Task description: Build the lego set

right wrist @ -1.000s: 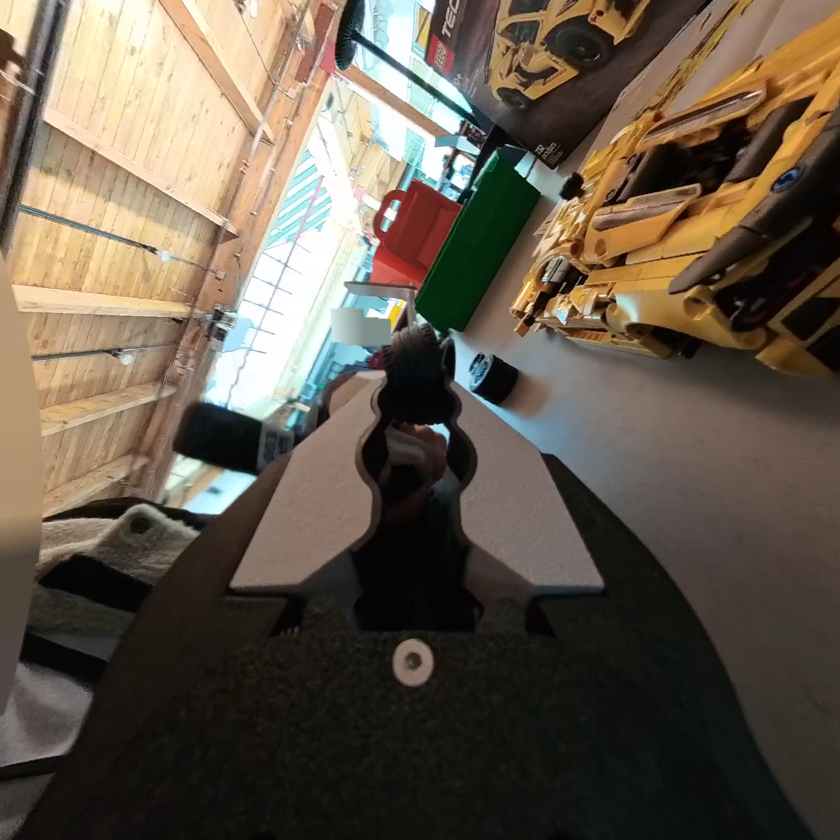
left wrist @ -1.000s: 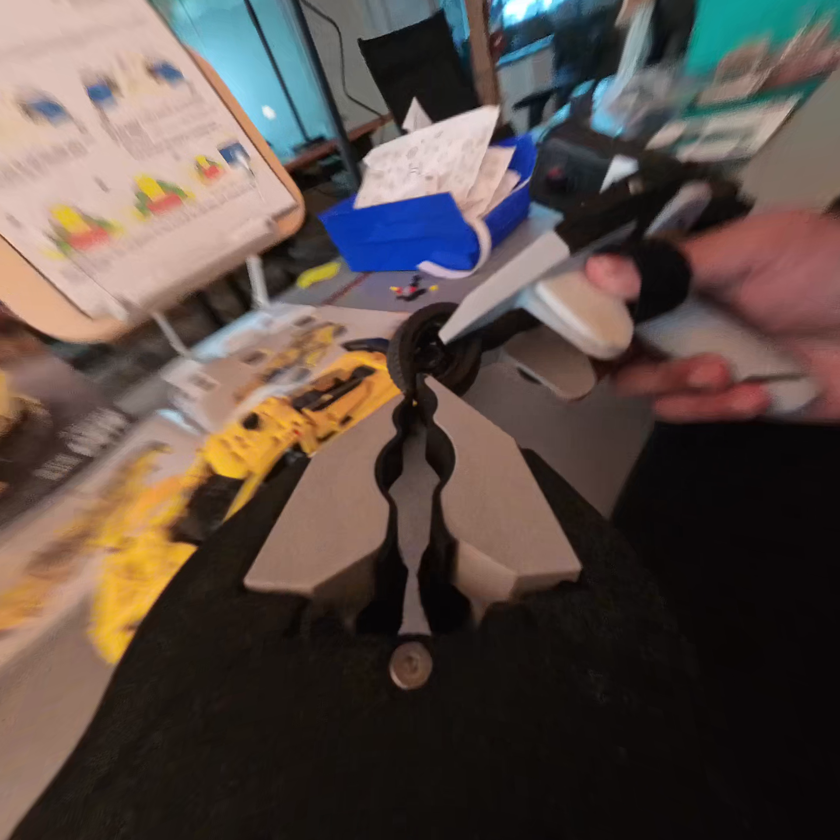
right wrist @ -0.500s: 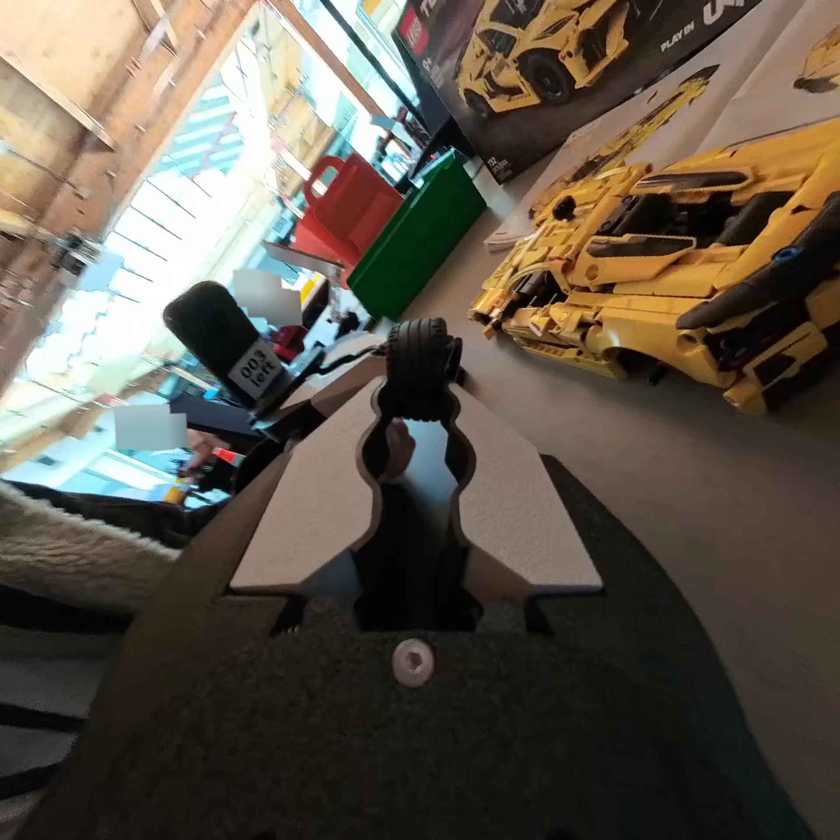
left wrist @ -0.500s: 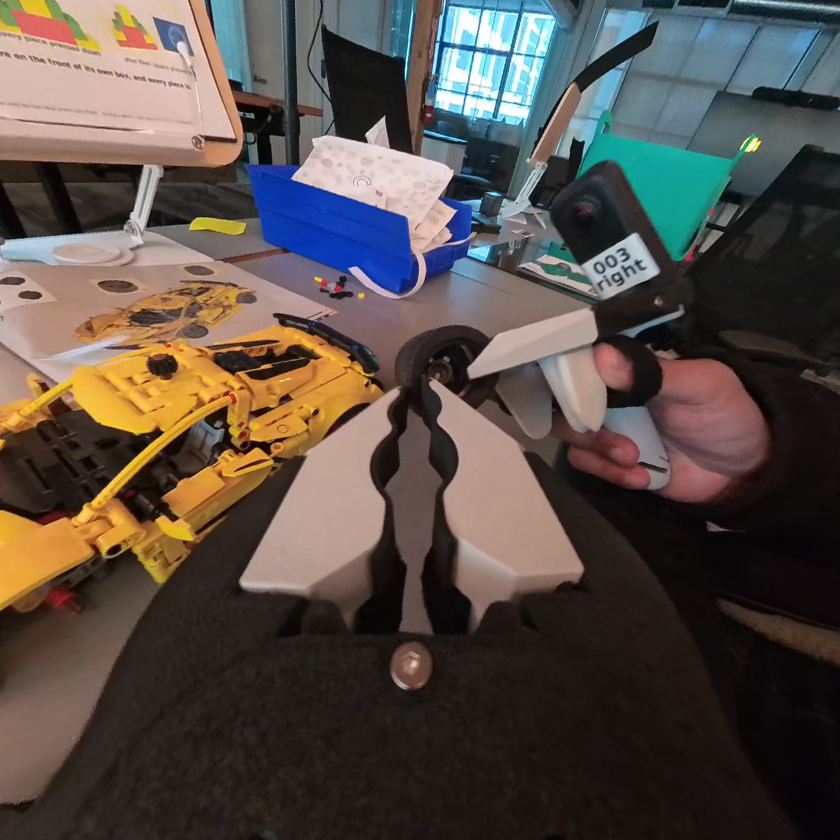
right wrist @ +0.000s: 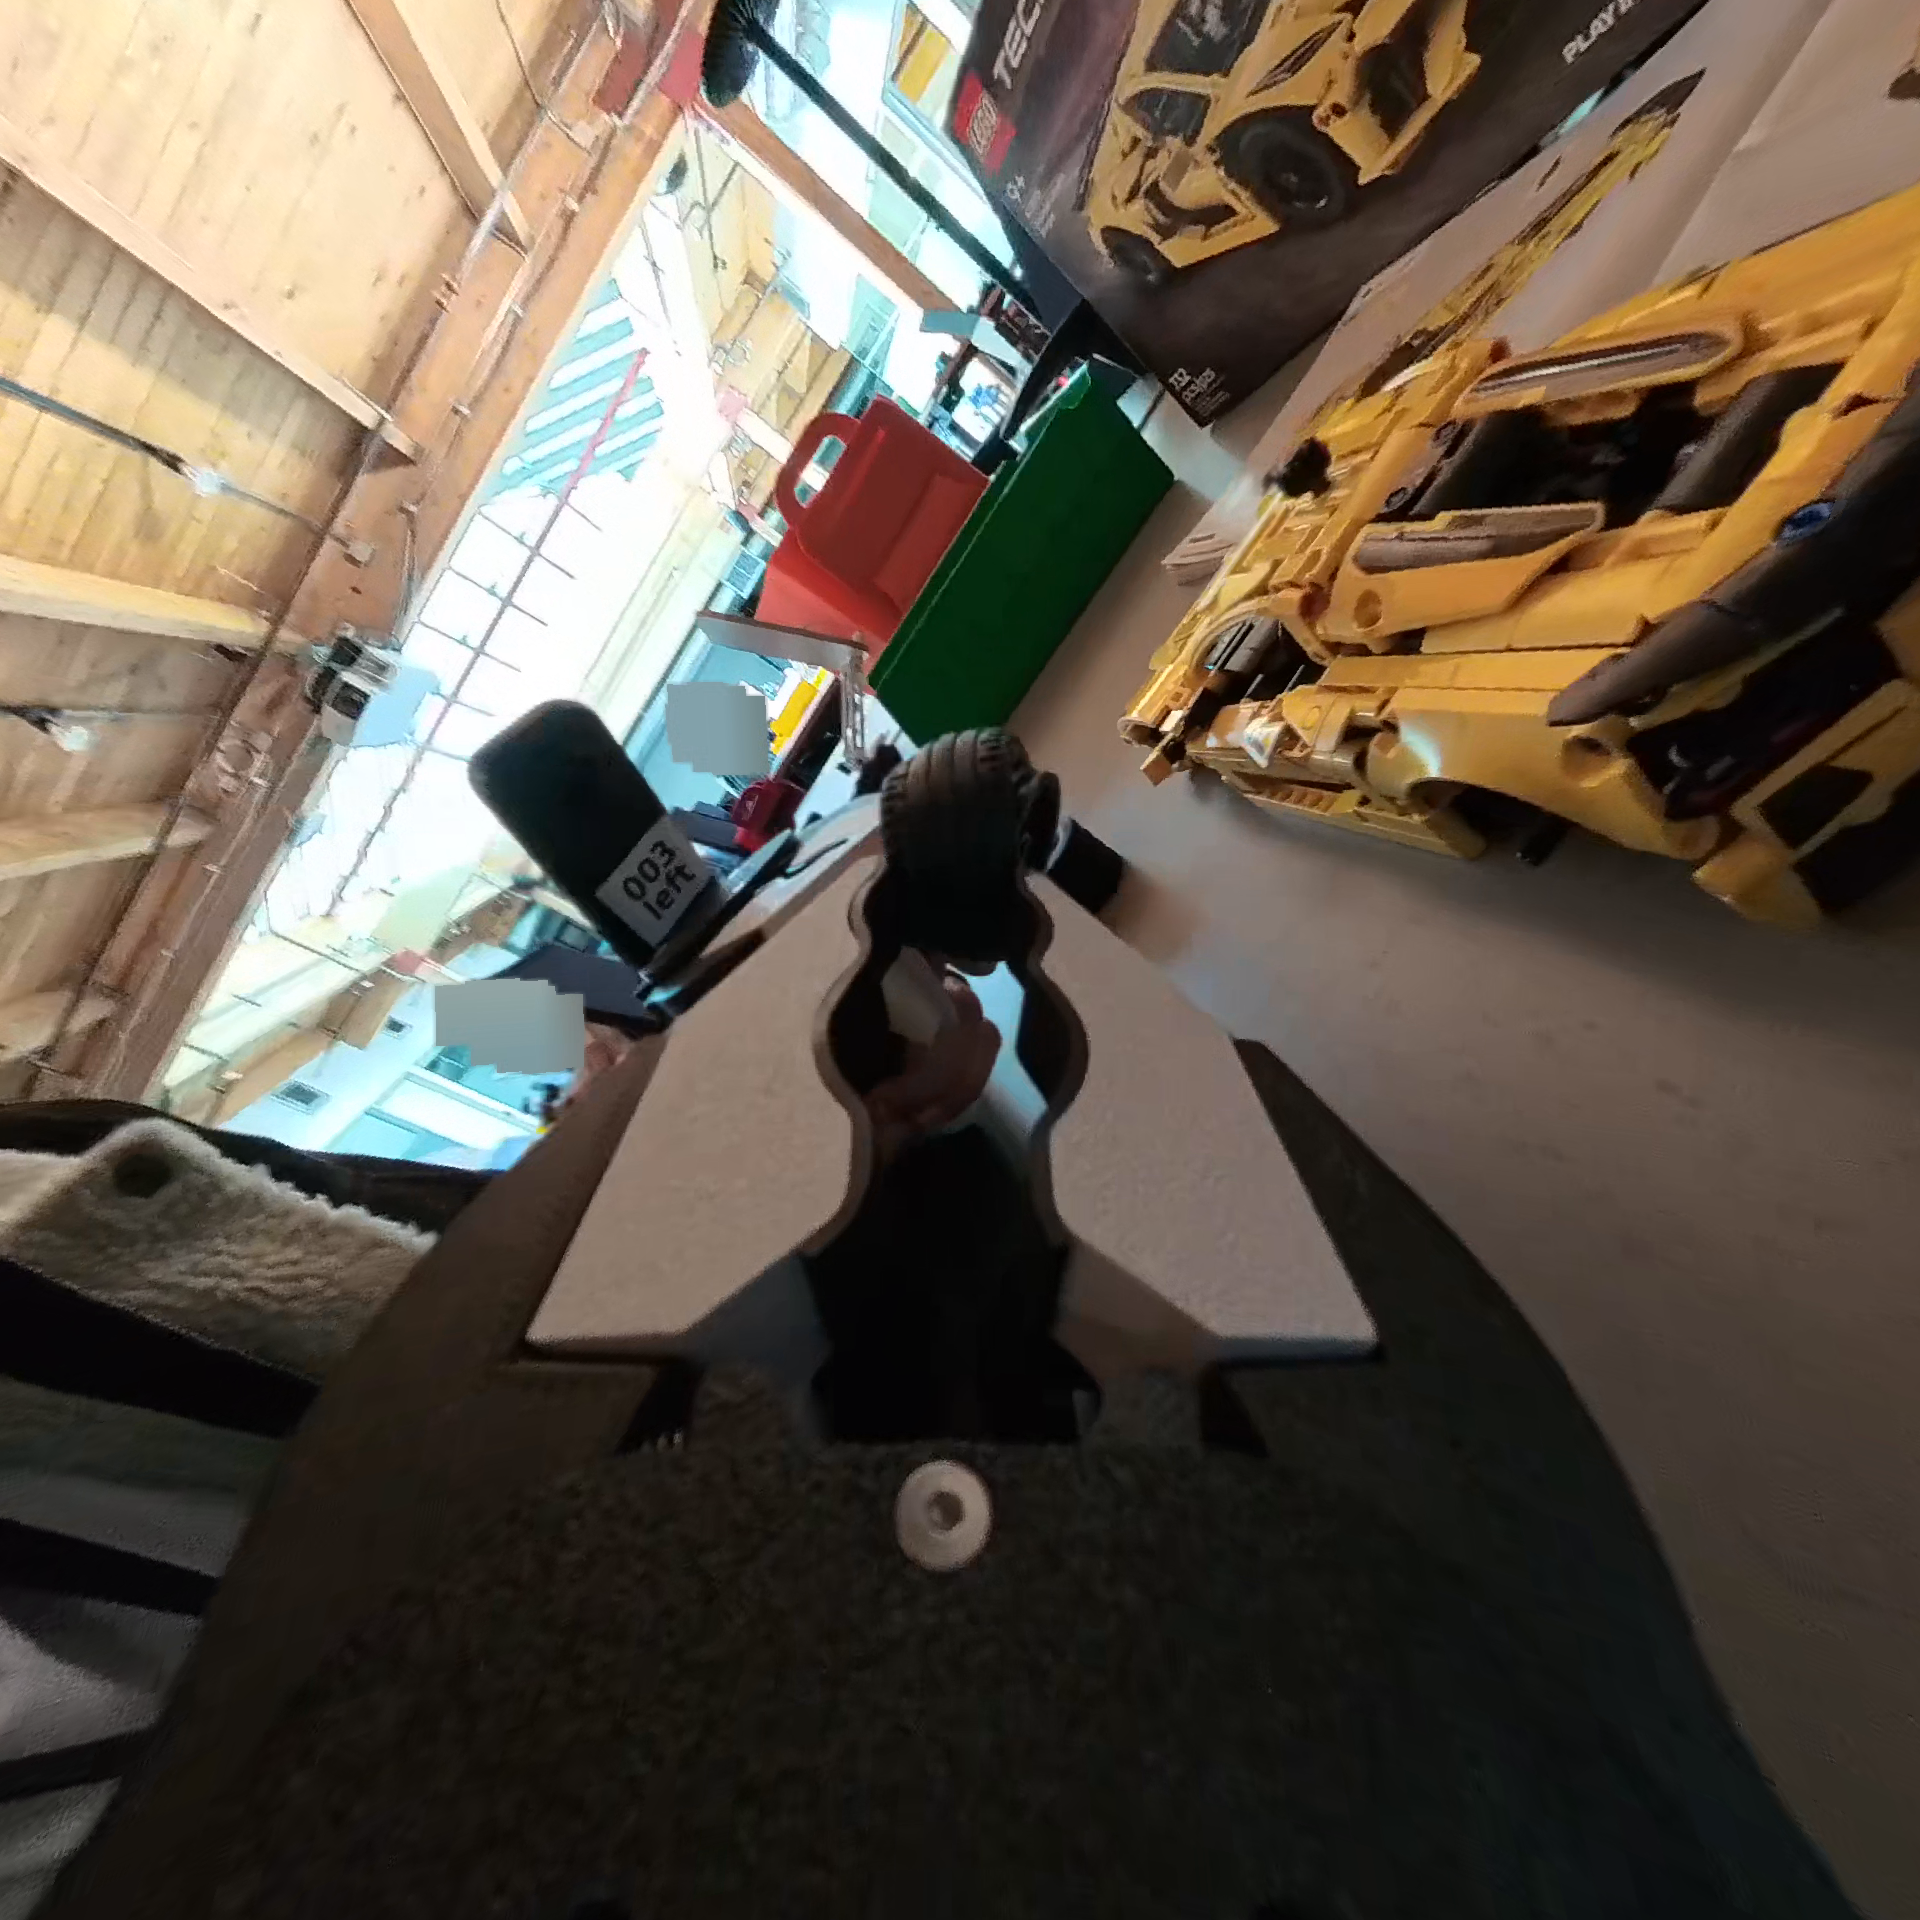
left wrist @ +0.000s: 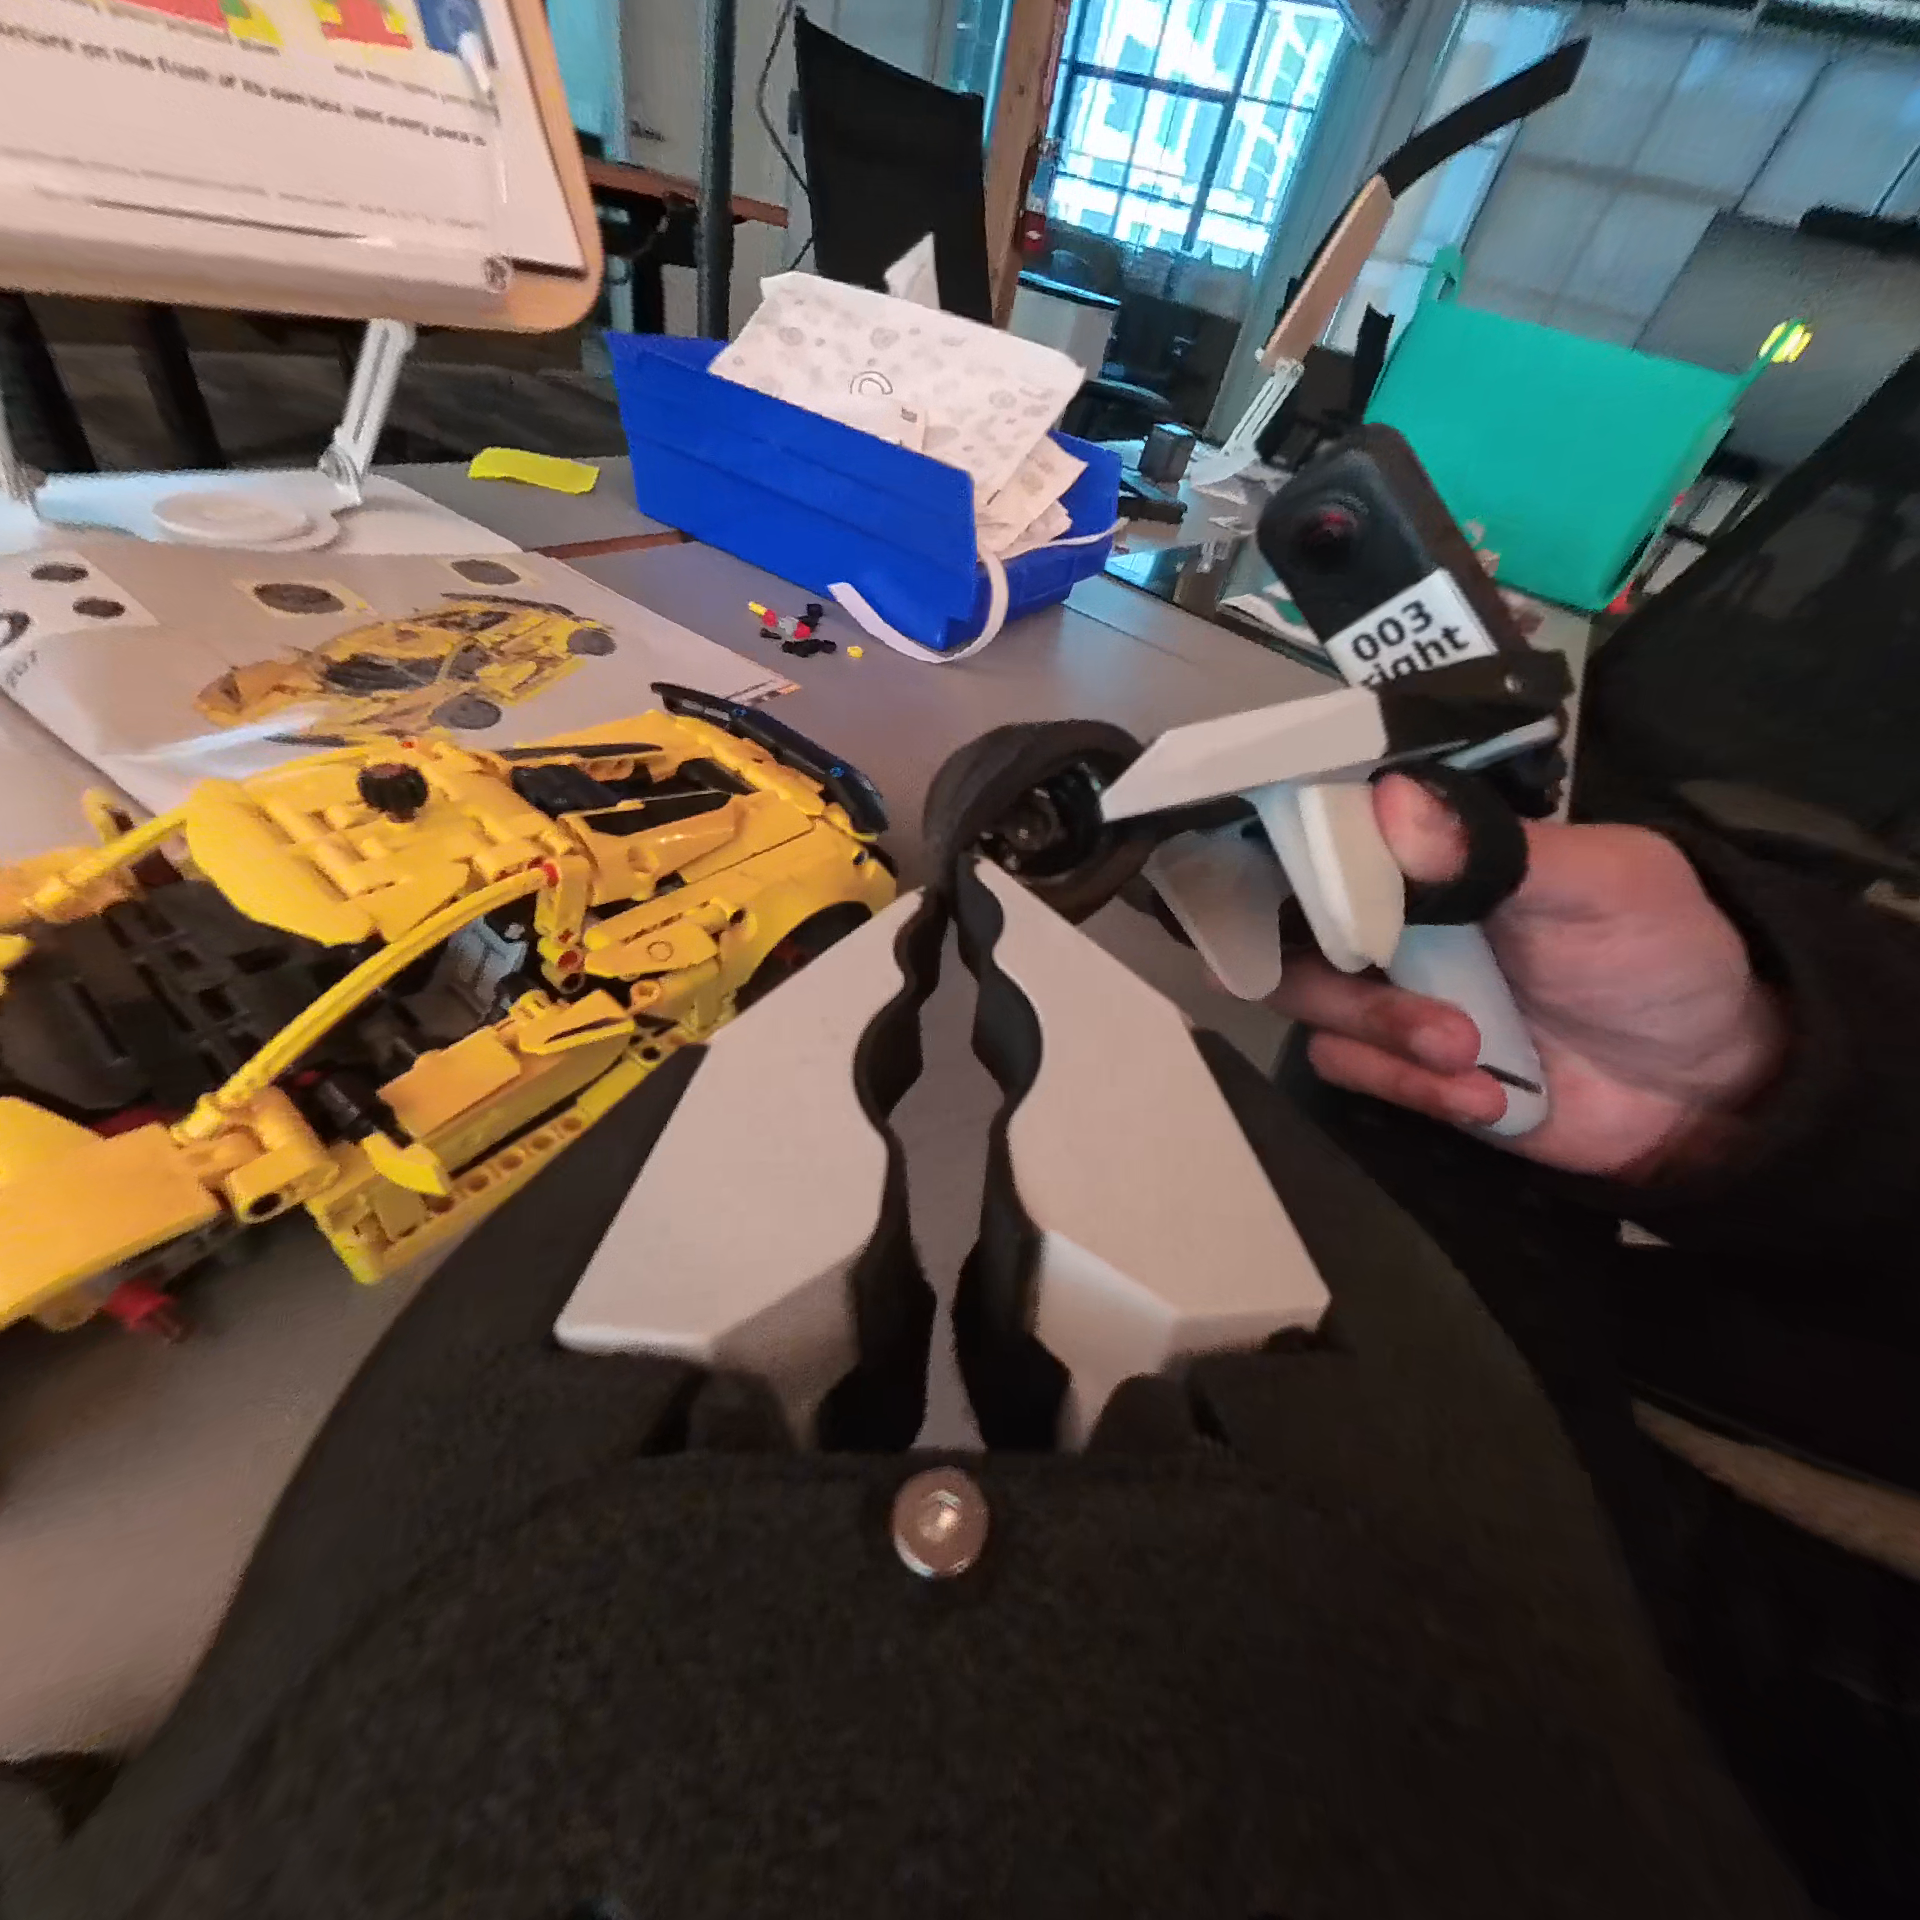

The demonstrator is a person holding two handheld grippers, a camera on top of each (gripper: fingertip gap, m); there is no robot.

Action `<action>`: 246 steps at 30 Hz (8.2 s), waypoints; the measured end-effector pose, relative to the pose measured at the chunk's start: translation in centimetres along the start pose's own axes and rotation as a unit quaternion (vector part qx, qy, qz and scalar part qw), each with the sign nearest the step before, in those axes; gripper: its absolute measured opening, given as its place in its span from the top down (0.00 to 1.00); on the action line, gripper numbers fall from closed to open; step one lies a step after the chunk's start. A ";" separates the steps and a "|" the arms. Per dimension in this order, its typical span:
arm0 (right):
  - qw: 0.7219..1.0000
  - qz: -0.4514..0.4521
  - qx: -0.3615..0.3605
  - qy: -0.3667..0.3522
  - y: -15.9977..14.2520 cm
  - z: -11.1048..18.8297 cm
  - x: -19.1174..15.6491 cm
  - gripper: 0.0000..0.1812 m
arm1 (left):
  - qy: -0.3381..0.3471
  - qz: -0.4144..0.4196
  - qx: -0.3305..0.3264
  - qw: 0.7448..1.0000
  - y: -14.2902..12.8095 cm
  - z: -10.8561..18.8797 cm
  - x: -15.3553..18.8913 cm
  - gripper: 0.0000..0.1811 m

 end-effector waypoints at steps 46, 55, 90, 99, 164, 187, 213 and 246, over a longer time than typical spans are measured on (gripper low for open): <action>0.834 0.505 -0.209 -0.071 3.3 0.0 -4.9 0.68 | -0.178 0.206 -0.074 0.959 -1.2 -0.6 -0.5 0.87; 0.740 0.580 -0.334 -0.065 0.8 -1.4 -3.4 0.89 | -0.168 0.069 -0.124 0.976 -1.5 -0.7 1.3 0.87; 0.971 0.188 -0.121 -0.080 1.7 -2.1 -0.9 0.98 | -0.078 0.068 -0.063 0.993 -0.8 -0.7 -0.4 0.86; 0.879 0.428 -0.150 -0.148 0.3 -2.7 -1.6 0.93 | -0.119 0.228 -0.085 0.963 -1.9 -1.1 -1.9 0.87; 0.923 0.312 -0.145 -0.171 -0.3 -2.1 -0.6 0.98 | -0.146 0.270 -0.025 0.951 -1.3 -0.2 -2.5 0.88; 0.904 0.364 -0.135 -0.178 -1.3 -2.8 -1.1 0.96 | -0.161 0.361 0.020 0.918 -1.3 0.1 -3.6 0.88; 0.950 0.215 -0.219 -0.063 0.2 -0.7 -1.1 0.89 | -0.171 0.198 -0.060 0.963 -1.1 -0.5 -1.0 0.86; 0.995 -0.032 -0.008 0.099 1.5 -0.7 -0.3 0.98 | -0.215 0.363 0.046 0.905 -0.6 -0.6 -0.6 0.88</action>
Point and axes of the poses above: each gripper's, where its closed fingertips meet, z back along the fingers, y out of its top, x = y × z across the jaws, the point moved 7 cm from there along z, back along the fingers, and after that the axes turned 5 degrees about x, right-handed, at the moved point
